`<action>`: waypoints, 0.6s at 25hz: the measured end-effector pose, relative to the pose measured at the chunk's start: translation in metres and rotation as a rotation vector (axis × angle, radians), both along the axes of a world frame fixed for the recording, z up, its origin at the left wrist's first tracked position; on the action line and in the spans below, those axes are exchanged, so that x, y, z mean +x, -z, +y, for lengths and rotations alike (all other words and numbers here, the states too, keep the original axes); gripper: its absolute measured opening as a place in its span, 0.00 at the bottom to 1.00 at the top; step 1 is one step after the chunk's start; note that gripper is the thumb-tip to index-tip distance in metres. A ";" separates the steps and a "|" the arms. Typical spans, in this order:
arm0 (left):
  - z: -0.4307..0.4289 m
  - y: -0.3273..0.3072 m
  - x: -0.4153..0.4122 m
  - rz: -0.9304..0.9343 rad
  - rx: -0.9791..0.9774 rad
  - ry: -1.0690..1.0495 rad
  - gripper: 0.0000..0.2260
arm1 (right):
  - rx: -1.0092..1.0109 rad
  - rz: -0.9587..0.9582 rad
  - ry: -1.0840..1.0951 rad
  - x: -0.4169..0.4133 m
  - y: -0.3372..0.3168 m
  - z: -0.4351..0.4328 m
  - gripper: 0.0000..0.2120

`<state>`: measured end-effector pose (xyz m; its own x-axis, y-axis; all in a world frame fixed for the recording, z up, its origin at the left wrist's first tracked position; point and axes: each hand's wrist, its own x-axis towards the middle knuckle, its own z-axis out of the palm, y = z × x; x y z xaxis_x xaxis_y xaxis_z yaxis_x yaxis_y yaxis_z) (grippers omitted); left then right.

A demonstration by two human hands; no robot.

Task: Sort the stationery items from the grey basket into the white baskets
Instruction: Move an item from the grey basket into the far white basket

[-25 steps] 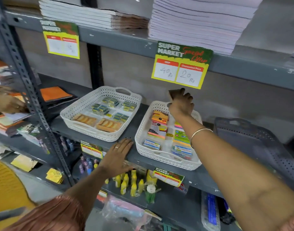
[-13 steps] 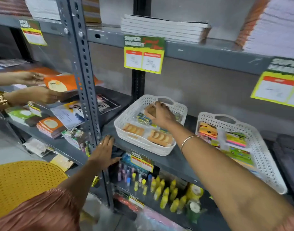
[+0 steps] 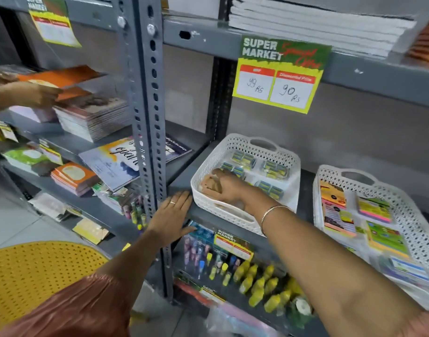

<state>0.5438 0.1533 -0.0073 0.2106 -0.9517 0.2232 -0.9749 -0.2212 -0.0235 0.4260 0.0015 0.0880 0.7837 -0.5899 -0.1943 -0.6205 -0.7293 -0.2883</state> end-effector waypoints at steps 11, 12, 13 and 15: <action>-0.016 0.000 0.004 0.072 0.011 0.045 0.42 | -0.081 0.052 -0.018 0.006 0.011 -0.007 0.32; -0.016 0.000 0.003 0.071 0.007 0.043 0.41 | -0.086 0.056 -0.020 0.006 0.011 -0.006 0.32; -0.017 0.000 0.004 0.069 0.006 0.043 0.41 | -0.087 0.060 -0.025 0.005 0.010 -0.005 0.32; -0.017 0.001 0.005 0.075 0.019 0.047 0.41 | -0.067 0.053 -0.016 0.005 0.008 -0.005 0.35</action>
<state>0.5486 0.1363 -0.0083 0.1812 -0.9649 0.1900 -0.9834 -0.1755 0.0465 0.4309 -0.0033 0.0804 0.7829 -0.5903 -0.1966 -0.6215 -0.7560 -0.2054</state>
